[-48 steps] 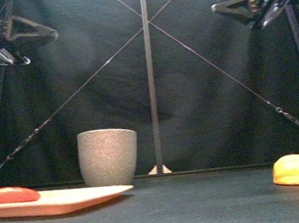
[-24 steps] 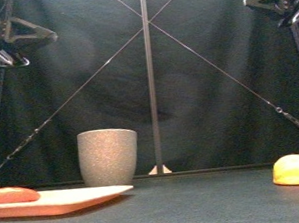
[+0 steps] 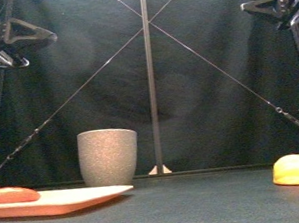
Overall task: Pick the red chile then place it on the pink plate
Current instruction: Drop red chile on the pink plate and return to neutral
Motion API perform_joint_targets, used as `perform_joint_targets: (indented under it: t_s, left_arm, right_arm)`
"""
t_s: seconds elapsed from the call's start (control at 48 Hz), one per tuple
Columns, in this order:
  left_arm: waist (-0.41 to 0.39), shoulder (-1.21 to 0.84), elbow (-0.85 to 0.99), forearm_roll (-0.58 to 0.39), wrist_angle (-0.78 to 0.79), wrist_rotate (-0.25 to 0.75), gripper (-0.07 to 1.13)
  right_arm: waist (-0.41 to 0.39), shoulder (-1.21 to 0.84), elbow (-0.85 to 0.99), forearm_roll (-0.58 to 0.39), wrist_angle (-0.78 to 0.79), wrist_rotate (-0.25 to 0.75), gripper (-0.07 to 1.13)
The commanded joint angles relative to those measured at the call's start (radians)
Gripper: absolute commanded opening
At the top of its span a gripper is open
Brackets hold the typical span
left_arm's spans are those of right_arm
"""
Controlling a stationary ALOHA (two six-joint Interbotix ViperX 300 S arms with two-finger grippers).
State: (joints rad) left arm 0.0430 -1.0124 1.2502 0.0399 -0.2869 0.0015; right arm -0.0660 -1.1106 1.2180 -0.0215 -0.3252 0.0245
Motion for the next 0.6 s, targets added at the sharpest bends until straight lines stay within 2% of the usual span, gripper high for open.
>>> perform_joint_targets:
  t_s: [0.021, 0.604]
  left_arm:
    - [0.002, 0.003, -0.014, 0.002, -0.005, 0.002, -0.03]
    - [0.008, 0.002, -0.009, 0.003, -0.005, 0.002, -0.03]
  right_arm:
    - [-0.006, 0.015, -0.008, 0.0, -0.003, -0.002, 0.78]
    - [-0.031, 0.017, 0.005, 0.0, -0.003, -0.002, 0.78]
